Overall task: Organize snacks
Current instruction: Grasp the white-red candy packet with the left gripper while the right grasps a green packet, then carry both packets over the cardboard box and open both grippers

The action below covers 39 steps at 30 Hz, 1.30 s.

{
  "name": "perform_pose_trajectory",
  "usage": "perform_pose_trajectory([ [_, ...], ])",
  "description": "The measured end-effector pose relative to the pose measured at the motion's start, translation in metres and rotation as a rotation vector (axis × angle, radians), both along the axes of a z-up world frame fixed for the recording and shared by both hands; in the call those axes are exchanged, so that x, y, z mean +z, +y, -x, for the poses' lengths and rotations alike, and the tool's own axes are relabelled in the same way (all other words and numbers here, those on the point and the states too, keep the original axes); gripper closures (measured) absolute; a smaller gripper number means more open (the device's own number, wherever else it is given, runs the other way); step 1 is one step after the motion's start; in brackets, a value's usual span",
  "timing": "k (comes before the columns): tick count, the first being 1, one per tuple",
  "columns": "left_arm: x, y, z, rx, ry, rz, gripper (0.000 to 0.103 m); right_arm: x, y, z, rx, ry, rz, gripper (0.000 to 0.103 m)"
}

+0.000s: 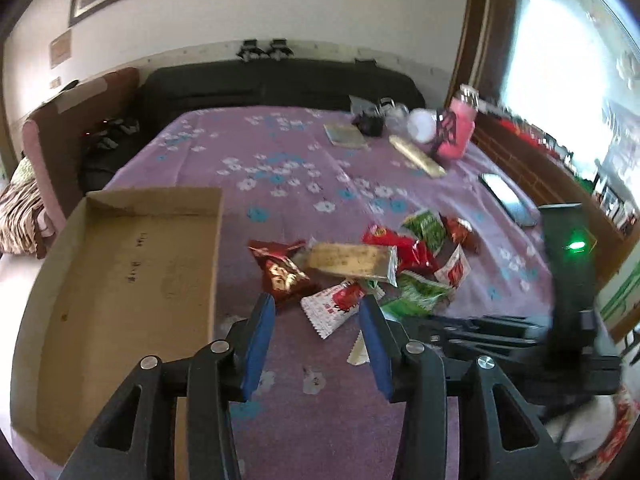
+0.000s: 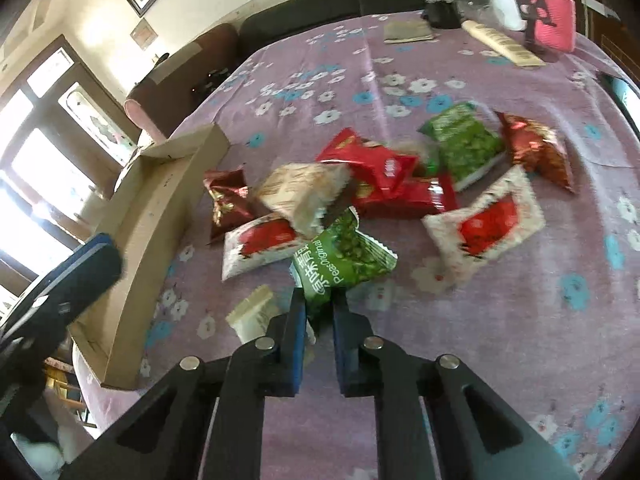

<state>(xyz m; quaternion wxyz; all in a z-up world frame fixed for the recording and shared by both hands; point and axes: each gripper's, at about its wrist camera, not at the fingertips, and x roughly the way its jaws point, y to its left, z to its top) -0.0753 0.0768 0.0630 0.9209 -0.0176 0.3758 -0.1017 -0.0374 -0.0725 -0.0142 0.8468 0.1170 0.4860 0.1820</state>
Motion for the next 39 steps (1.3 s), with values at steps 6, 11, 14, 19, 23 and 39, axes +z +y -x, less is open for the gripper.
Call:
perform_pose_trajectory([
  [6,-0.022,-0.034,-0.038,-0.115,0.078,-0.149,0.057,0.007,-0.033,0.013,-0.004,-0.014,-0.025,0.092],
  [11,-0.044,-0.053,-0.064,-0.182,0.155,-0.260,0.057,0.010,-0.046,0.019,0.005,-0.021,-0.030,0.092],
  [14,-0.053,-0.055,-0.063,-0.229,0.196,-0.236,0.068,0.015,-0.048,0.022,0.010,-0.037,-0.033,0.092],
  [19,-0.050,-0.056,-0.047,-0.259,0.211,-0.197,0.074,0.027,-0.049,0.026,0.022,-0.072,-0.008,0.092],
  [23,-0.053,-0.066,-0.048,-0.237,0.201,-0.224,0.073,0.031,-0.051,0.029,0.020,-0.078,-0.016,0.092],
  [39,0.031,0.009,0.036,-0.086,-0.010,0.000,0.084,0.067,-0.009,0.060,0.095,-0.138,-0.015,0.092],
])
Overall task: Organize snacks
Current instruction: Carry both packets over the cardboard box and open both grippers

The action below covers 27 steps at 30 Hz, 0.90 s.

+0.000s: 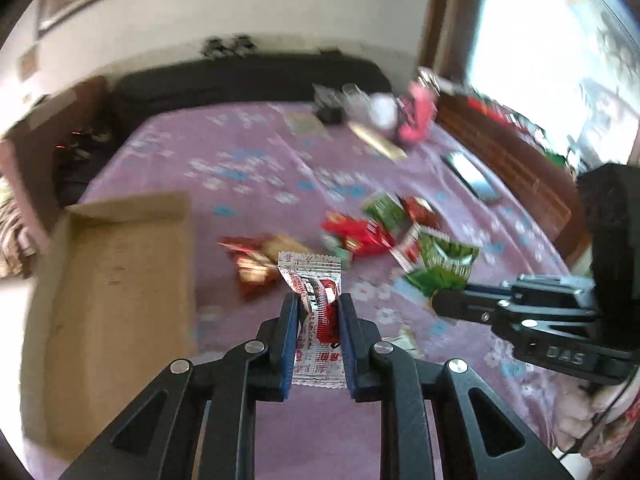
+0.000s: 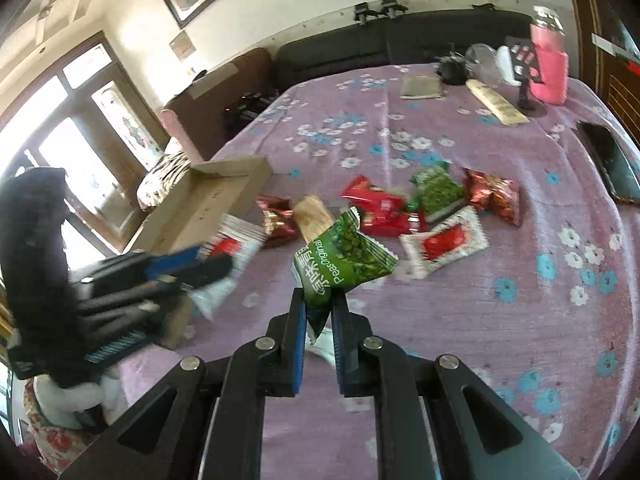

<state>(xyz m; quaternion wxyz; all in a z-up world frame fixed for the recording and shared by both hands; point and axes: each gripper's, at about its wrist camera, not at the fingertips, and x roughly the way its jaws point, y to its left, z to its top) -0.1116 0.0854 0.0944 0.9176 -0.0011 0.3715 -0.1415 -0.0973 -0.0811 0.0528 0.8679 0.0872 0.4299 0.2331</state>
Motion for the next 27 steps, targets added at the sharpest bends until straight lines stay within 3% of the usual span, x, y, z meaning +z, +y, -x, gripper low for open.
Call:
perform_pose_trajectory([
  [4,0.008,0.049,0.022,0.157,-0.066,-0.045,0.084,0.007,0.035,0.005,0.063,-0.009,0.002,0.091],
  [12,-0.027,0.144,0.025,0.387,-0.001,0.011,0.083,0.010,0.128,0.005,0.207,-0.013,0.041,0.091],
  [22,-0.053,0.188,0.024,0.463,0.027,0.040,0.083,-0.019,0.230,-0.004,0.362,0.068,0.118,0.091],
  [27,-0.059,0.201,0.022,0.476,0.032,0.050,0.083,-0.033,0.254,-0.005,0.394,0.098,0.146,0.091],
])
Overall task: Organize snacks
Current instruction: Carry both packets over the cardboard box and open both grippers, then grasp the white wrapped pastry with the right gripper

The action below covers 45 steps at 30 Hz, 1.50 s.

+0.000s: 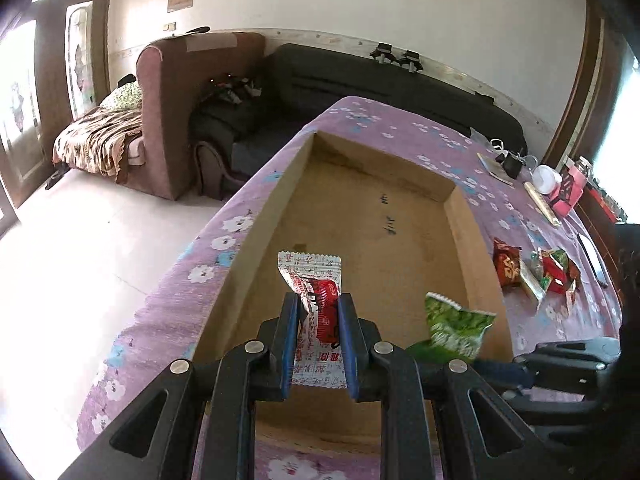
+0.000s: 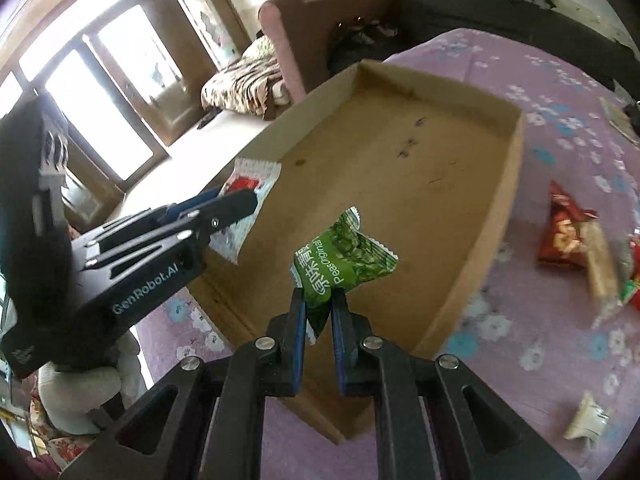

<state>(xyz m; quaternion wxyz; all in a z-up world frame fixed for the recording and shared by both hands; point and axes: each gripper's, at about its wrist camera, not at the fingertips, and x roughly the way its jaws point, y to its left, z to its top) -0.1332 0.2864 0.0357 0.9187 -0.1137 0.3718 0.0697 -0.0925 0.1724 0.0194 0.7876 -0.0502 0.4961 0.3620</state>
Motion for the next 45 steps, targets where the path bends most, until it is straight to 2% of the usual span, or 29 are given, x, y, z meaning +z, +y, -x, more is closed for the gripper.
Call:
perform_pose_trajectory([
  [6,0.000,0.005,0.002,0.006,-0.015,0.009,0.083,-0.009,0.011,0.003,0.020,0.009,0.017,0.091],
  [8,0.003,0.003,0.003,0.010,-0.024,0.011,0.079,-0.005,0.011,0.007,0.017,-0.003,0.019,0.089],
  [9,0.006,0.003,0.005,0.014,-0.031,0.015,0.073,-0.002,0.010,0.009,0.016,-0.013,0.015,0.089],
  [10,0.009,0.002,0.007,0.019,-0.041,0.019,0.062,0.002,0.009,0.012,0.022,-0.022,0.007,0.089],
  [12,0.017,0.002,0.011,0.025,-0.063,0.014,0.052,0.012,0.003,0.015,0.021,-0.048,-0.009,0.089],
  [13,0.022,0.000,0.013,0.027,-0.075,0.008,0.051,0.019,-0.001,0.017,0.016,-0.065,-0.015,0.089],
  [14,0.027,-0.002,0.016,0.025,-0.087,0.001,0.050,0.028,-0.012,0.019,0.006,-0.093,-0.025,0.088],
  [16,0.038,-0.007,0.021,0.019,-0.110,-0.012,0.042,0.041,-0.032,0.020,-0.020,-0.128,-0.035,0.086],
  [21,0.062,-0.029,0.032,-0.014,-0.169,-0.045,0.028,0.060,-0.121,0.013,-0.169,-0.203,-0.012,0.072],
  [23,0.065,-0.040,0.032,-0.031,-0.177,-0.046,0.028,0.056,-0.166,0.008,-0.241,-0.209,0.026,0.071],
  [26,0.065,-0.060,0.027,-0.063,-0.170,-0.041,0.028,0.042,-0.212,0.002,-0.292,-0.175,0.050,0.071],
  [29,0.061,-0.086,0.017,-0.130,-0.141,-0.018,0.028,0.025,-0.231,-0.001,-0.298,-0.141,0.052,0.070],
  [32,0.060,-0.109,0.010,-0.190,-0.127,-0.001,0.028,0.011,-0.232,-0.002,-0.262,-0.120,0.022,0.065],
  [35,0.056,-0.131,-0.002,-0.250,-0.095,-0.009,0.028,0.002,-0.218,0.001,-0.196,-0.151,0.045,0.056],
  [39,0.048,-0.157,-0.023,-0.298,-0.050,-0.020,0.028,-0.010,-0.206,0.004,-0.117,-0.163,0.073,0.056],
  [45,0.031,-0.187,-0.068,-0.359,0.019,-0.051,0.028,-0.021,-0.201,0.002,-0.102,-0.174,0.102,0.056],
])
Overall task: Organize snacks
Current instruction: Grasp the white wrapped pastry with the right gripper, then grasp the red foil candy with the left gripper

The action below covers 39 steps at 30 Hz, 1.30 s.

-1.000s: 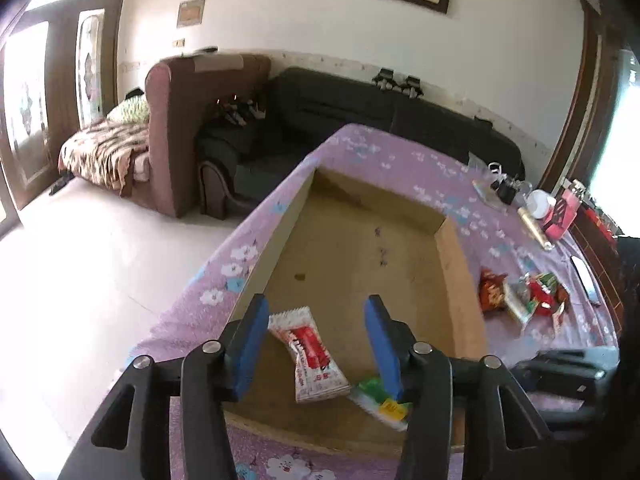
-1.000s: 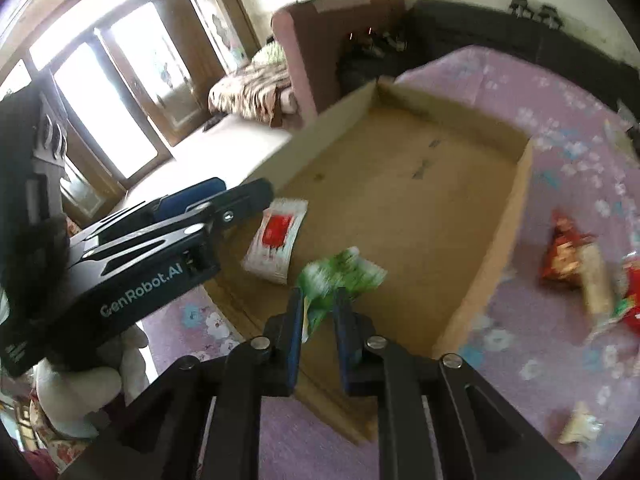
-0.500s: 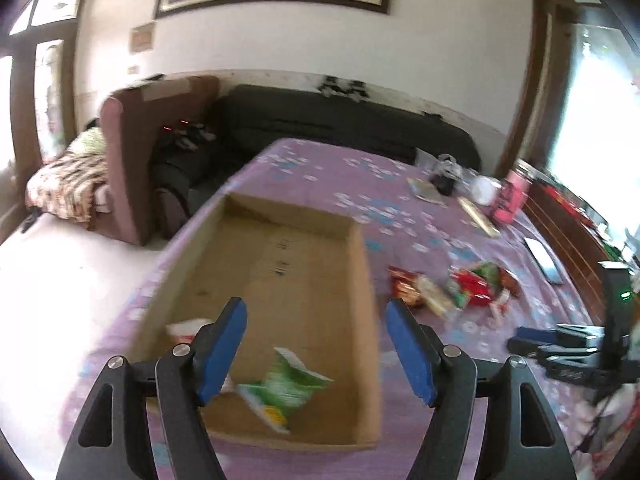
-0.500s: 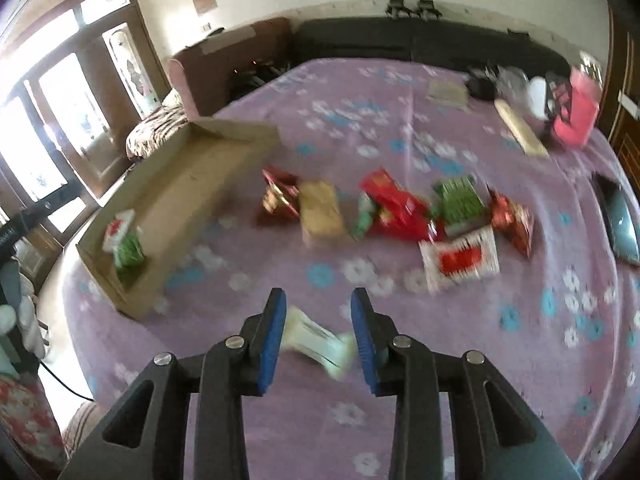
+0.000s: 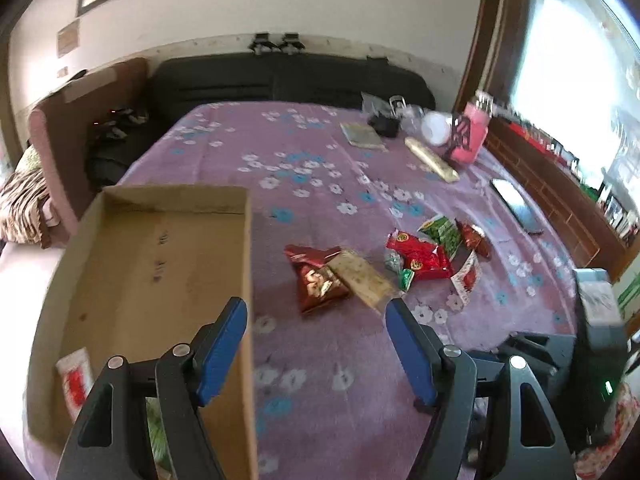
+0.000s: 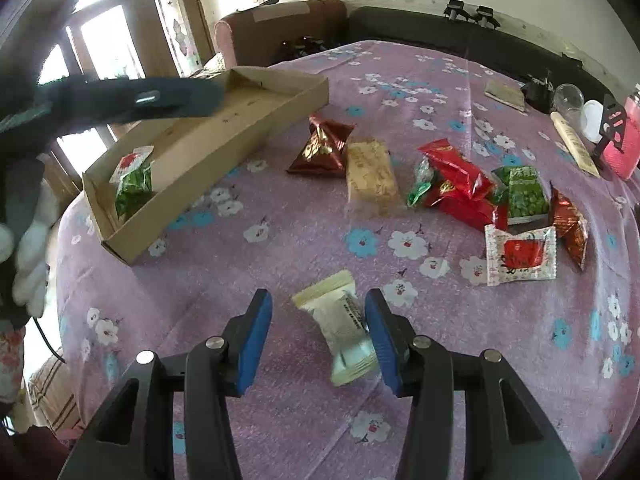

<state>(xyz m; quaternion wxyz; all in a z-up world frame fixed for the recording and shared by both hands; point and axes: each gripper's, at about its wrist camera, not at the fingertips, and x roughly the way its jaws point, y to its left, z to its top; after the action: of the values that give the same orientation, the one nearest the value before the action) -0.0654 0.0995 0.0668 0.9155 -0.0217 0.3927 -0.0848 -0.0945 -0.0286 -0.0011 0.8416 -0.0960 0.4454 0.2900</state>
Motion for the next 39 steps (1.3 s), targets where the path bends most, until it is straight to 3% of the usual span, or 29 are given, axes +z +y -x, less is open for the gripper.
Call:
perform_pose_trajectory([
  [2,-0.007,-0.007,-0.016,-0.008,0.023,-0.026,0.028,-0.004,-0.004,-0.002,-0.010,0.008,0.005,0.059],
  [3,-0.011,-0.010,-0.024,-0.008,0.036,-0.036,0.028,-0.003,-0.006,-0.002,-0.022,-0.002,0.001,0.065],
  [4,-0.014,-0.012,-0.032,-0.007,0.049,-0.045,0.028,-0.004,-0.010,-0.004,-0.041,0.005,-0.001,0.079],
  [5,-0.018,-0.013,-0.040,-0.002,0.059,-0.054,0.028,-0.003,-0.015,-0.007,-0.053,0.020,-0.017,0.082],
  [15,-0.049,-0.031,-0.085,-0.011,0.123,-0.208,0.028,-0.001,-0.034,-0.009,-0.098,0.040,-0.073,0.085],
  [17,-0.054,-0.033,-0.087,-0.020,0.142,-0.215,0.032,0.000,-0.035,-0.008,-0.098,0.039,-0.079,0.085],
  [18,-0.054,-0.034,-0.086,-0.033,0.145,-0.194,0.058,0.000,-0.036,-0.007,-0.099,0.038,-0.081,0.085],
  [19,-0.054,-0.033,-0.085,-0.041,0.150,-0.169,0.074,0.000,-0.037,-0.007,-0.100,0.037,-0.083,0.085],
  [25,-0.046,-0.033,-0.064,-0.061,0.129,-0.091,0.076,0.005,-0.045,-0.004,-0.125,0.034,-0.108,0.085],
  [31,-0.013,-0.028,-0.022,-0.069,0.048,0.003,0.076,0.019,-0.049,0.005,-0.150,0.009,-0.122,0.085],
  [39,0.035,0.011,0.030,-0.027,-0.075,0.024,0.075,0.048,-0.030,0.021,-0.132,-0.047,-0.129,0.085],
])
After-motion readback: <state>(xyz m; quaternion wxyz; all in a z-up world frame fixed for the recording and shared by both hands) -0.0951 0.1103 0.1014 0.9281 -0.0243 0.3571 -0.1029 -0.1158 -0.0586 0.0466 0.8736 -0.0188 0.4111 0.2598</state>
